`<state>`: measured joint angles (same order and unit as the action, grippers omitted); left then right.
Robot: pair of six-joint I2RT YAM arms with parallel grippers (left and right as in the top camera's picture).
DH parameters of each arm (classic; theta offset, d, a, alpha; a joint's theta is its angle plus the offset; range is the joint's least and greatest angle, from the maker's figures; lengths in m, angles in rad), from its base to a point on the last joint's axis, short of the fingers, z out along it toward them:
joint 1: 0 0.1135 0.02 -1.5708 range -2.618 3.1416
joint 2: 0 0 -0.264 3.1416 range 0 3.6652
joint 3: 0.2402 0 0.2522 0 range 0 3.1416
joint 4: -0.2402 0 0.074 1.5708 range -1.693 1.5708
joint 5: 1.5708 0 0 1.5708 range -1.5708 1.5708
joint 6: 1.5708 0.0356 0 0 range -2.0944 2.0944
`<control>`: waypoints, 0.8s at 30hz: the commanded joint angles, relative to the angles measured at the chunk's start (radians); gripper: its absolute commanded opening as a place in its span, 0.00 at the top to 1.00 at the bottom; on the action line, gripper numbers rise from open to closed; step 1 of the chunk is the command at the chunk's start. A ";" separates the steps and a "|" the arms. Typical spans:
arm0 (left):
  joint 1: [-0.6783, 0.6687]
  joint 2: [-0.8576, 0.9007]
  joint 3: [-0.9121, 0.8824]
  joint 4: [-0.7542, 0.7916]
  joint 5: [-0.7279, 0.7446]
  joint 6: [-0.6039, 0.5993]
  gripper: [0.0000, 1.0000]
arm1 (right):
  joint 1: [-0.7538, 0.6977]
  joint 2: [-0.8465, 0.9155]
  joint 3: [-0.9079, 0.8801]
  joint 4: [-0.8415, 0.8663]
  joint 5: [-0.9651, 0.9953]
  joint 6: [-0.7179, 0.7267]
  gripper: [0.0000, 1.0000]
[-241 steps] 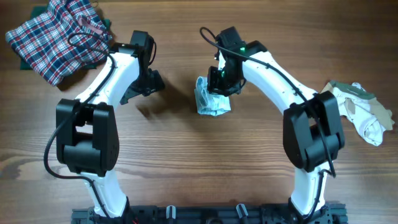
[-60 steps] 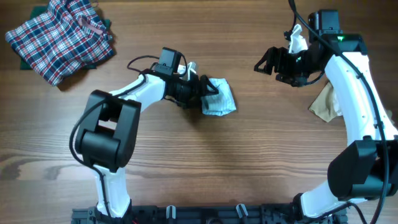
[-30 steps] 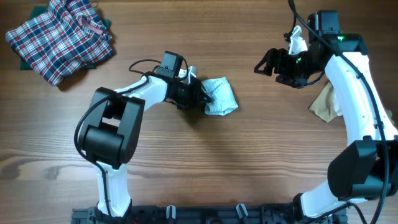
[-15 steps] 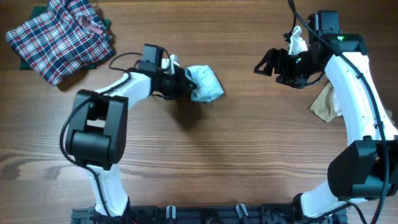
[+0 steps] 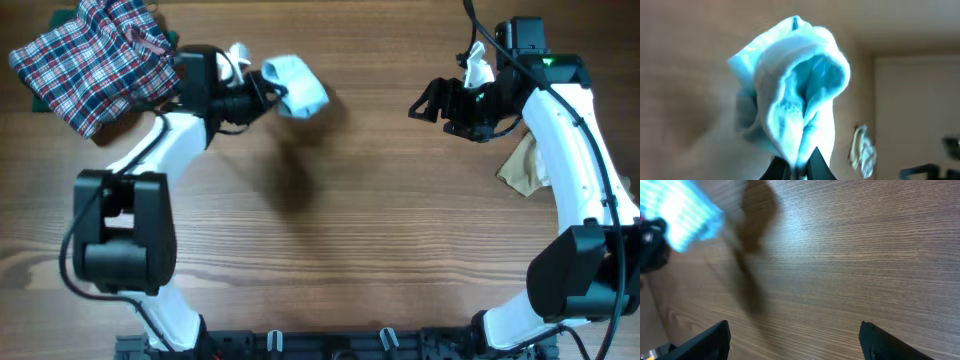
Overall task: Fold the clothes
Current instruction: 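Carry the blue bundle with the left gripper onto the plaid shirt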
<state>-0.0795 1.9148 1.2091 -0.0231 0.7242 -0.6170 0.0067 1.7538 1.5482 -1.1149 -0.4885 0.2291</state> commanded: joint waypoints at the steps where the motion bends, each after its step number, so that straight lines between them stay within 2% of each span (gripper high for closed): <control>1: 0.066 -0.068 -0.005 0.066 -0.030 -0.065 0.96 | 0.000 -0.028 0.010 -0.006 0.014 -0.017 0.17; 11: 0.314 -0.105 -0.005 0.182 -0.160 -0.208 0.96 | 0.000 -0.028 0.010 -0.017 0.014 -0.017 0.17; 24: 0.563 -0.105 -0.005 0.328 -0.230 -0.208 0.96 | 0.000 -0.028 0.010 -0.016 0.014 -0.016 0.17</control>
<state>0.4473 1.8397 1.2087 0.3004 0.5343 -0.8181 0.0067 1.7538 1.5482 -1.1297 -0.4885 0.2291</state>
